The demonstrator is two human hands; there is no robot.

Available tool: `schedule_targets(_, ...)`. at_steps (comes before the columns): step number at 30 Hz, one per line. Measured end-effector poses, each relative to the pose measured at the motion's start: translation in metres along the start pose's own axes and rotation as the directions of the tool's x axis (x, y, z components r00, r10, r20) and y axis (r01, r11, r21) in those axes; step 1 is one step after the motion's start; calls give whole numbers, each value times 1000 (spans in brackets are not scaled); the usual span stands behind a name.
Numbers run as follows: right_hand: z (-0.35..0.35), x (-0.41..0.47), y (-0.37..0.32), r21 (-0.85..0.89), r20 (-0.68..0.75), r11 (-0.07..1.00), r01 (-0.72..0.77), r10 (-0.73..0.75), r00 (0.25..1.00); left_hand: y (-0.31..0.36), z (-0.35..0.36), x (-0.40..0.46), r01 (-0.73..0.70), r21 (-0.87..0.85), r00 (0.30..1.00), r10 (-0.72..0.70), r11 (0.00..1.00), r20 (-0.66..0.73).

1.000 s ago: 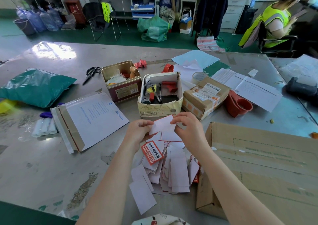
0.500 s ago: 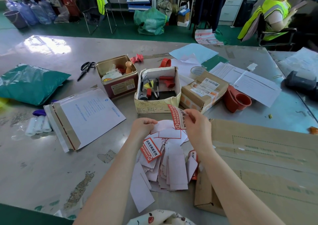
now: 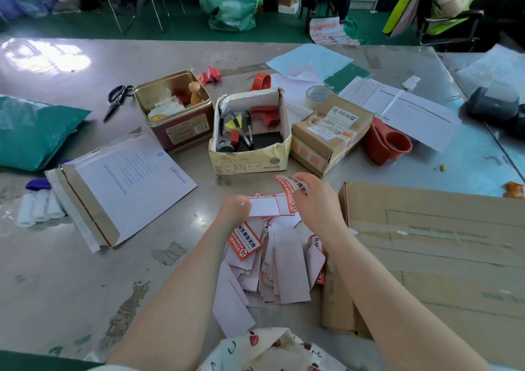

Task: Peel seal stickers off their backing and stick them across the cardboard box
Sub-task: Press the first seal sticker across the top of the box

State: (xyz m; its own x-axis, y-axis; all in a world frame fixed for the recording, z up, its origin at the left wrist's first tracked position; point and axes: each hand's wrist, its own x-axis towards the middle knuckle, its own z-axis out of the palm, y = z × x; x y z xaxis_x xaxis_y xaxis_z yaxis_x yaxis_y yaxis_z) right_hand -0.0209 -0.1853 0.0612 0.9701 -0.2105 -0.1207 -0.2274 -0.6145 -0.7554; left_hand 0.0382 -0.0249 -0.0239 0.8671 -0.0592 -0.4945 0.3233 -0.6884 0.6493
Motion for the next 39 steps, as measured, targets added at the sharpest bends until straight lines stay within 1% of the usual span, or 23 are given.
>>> schedule_targets(2, 0, 0, -1, 6, 11, 1000, -3, 3, 1000, -3, 3, 4, 10, 105, 1000, -13, 994, 23)
schedule_targets(5, -1, -2, -1, 12, -12, 1000, 7, -7, 1000, -6, 3, 7, -1, 255, 999, -10, 967, 45)
schedule_targets(7, -2, -2, -1, 10, -24, 1000, 6, -6, 1000, -7, 1, 13, -50, 334, 999, 49, 941, 11)
schedule_targets(8, -2, -3, -1, 11, -24, 1000, 1, 0, 1000, -4, -2, 14, -72, 338, 996, 84, 939, -21)
schedule_targets(10, -4, -4, -2, 25, -18, 1000, -12, 13, 1000, 12, -9, 7, -127, 286, 980, 165, 950, -114)
schedule_targets(12, -4, -3, -5, 54, -10, 998, -19, 19, 1000, 35, -15, -11, -231, 110, 952, 248, 967, -179)
schedule_targets(13, -5, -4, -7, 76, -8, 997, -18, 19, 1000, 45, -20, -21, -288, 6, 937, 283, 958, -207)
schedule_targets(15, -9, -6, -10, 119, -19, 993, 8, -5, 1000, 61, -28, -40, -402, -98, 898, 370, 910, -239)
schedule_targets(16, -12, -9, -13, 132, -33, 991, 31, -26, 999, 68, -32, -49, -460, -102, 872, 427, 882, -240)
schedule_targets(19, -21, -18, -20, 140, -87, 984, 111, -99, 991, 83, -37, -67, -577, 8, 791, 561, 817, -244)
schedule_targets(21, -30, -25, -23, 165, -132, 976, 144, -123, 984, 91, -39, -75, -623, 46, 741, 608, 781, -286)
schedule_targets(24, -47, -31, -24, 195, -193, 964, 179, -141, 971, 102, -37, -83, -649, 80, 688, 628, 757, -363)
schedule_targets(26, -62, -34, -21, 245, -212, 957, 158, -106, 972, 111, -34, -95, -664, 76, 662, 632, 744, -402)
schedule_targets(27, -70, -35, -18, 283, -214, 950, 130, -70, 974, 115, -31, -100, -664, 62, 660, 624, 745, -418)
schedule_targets(28, -77, -36, -14, 325, -212, 941, 92, -22, 977, 118, -28, -105, -654, 33, 673, 601, 756, -432)
schedule_targets(30, -90, -39, -4, 401, -213, 916, 32, 60, 975, 126, -21, -118, -622, -53, 714, 538, 781, -448)
schedule_targets(32, -98, -44, 4, 436, -230, 900, 21, 89, 969, 132, -12, -129, -588, -154, 755, 471, 794, -457)
schedule_targets(35, -108, -56, 14, 425, -282, 904, 50, 80, 956, 139, 3, -143, -522, -273, 818, 383, 808, -429)
schedule_targets(39, -116, -71, 26, 301, -368, 950, 86, 32, 929, 137, 25, -152, -504, -298, 834, 368, 811, -411)
